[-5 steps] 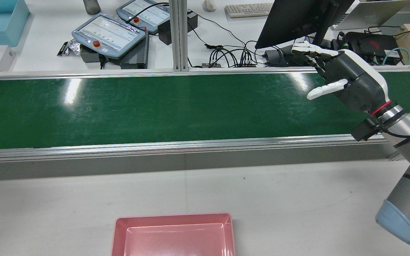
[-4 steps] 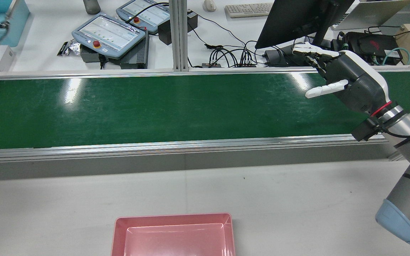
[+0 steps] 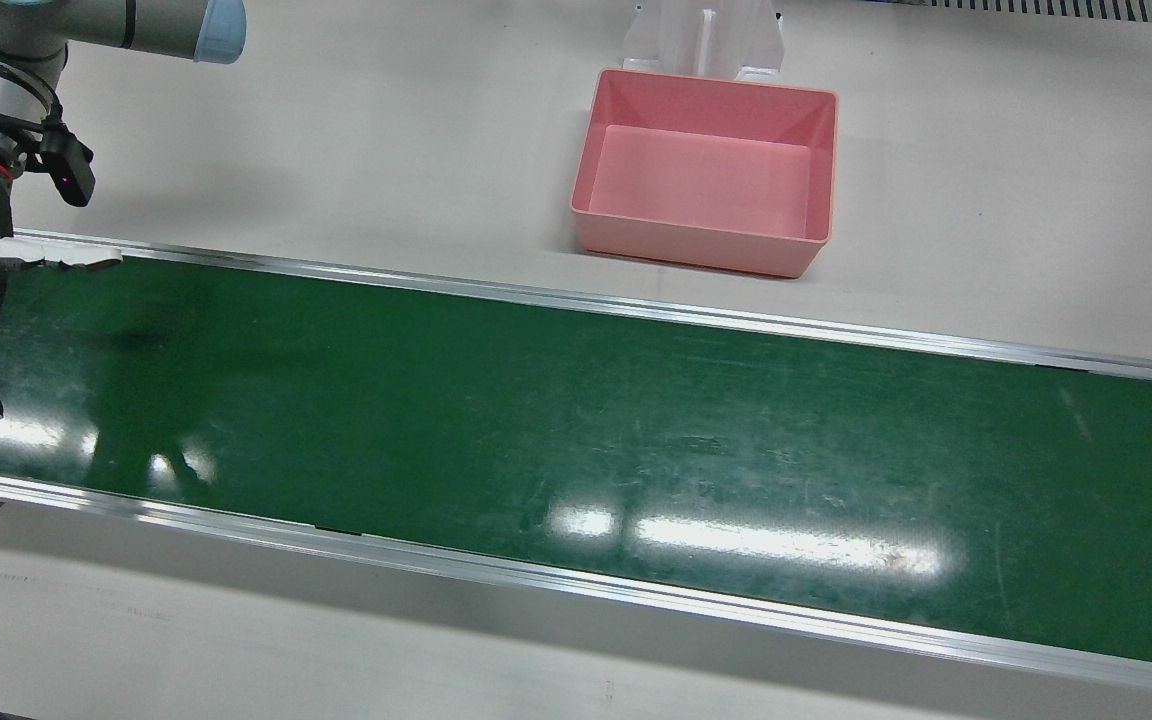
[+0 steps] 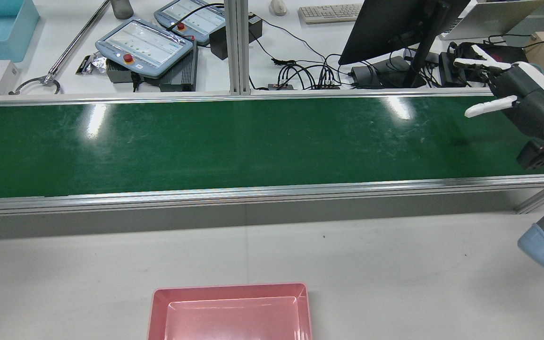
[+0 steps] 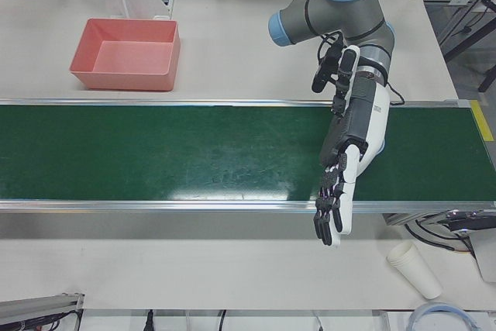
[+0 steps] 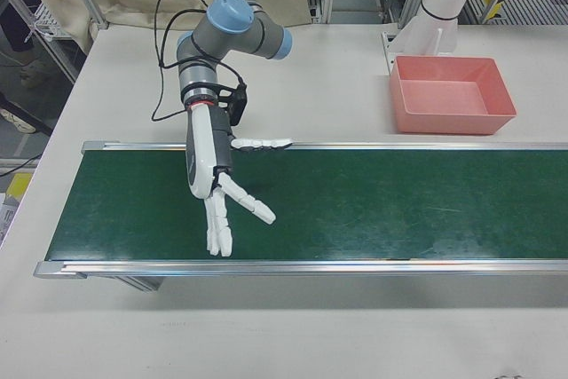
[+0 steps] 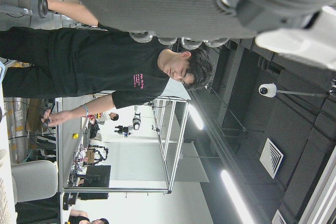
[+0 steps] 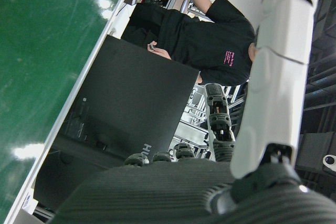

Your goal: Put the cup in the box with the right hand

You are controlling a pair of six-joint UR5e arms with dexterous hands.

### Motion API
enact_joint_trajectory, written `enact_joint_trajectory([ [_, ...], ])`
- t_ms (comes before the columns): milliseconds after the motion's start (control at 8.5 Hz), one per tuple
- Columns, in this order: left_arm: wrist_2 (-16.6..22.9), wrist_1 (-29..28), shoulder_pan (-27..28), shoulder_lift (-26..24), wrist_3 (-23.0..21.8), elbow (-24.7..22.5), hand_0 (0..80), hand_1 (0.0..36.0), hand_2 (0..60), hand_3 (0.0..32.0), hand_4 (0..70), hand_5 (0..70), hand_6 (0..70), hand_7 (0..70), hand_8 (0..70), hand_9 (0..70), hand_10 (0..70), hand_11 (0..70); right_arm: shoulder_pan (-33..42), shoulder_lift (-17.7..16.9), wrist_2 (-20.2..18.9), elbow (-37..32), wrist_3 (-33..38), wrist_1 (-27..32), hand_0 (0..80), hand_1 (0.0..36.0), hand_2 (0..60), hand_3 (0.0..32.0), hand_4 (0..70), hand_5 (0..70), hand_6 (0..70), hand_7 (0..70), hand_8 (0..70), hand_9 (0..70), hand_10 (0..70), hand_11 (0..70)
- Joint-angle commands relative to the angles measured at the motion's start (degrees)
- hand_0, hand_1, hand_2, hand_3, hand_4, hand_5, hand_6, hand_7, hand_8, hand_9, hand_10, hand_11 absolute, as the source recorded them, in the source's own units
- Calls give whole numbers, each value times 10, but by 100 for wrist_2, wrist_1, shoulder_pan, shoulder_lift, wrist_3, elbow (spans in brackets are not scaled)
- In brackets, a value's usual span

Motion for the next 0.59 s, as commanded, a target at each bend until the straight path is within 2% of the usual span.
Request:
enact_joint_trajectory([
  [0,-3,-3,-4,0,0,-1,0,0,0,0,0,0,0,0,0,0,0,0,63,11,-27,-479,-8,28,504,116,23,0,68,36,9,2,0,0,0,0],
  [118,5,6,-4,0,0,-1,0,0,0,0,0,0,0,0,0,0,0,0,71,37,-27,-480,18,150,478,124,86,0,41,30,0,0,0,0,0,0],
  [235,-3,6,5,0,0,-1,0,0,0,0,0,0,0,0,0,0,0,0,80,46,-36,-480,36,255,484,82,18,0,66,27,0,0,0,0,0,0],
  [471,-3,6,-4,0,0,-1,0,0,0,0,0,0,0,0,0,0,0,0,63,55,-18,-489,45,283,485,85,19,0,66,28,0,0,0,0,0,0],
])
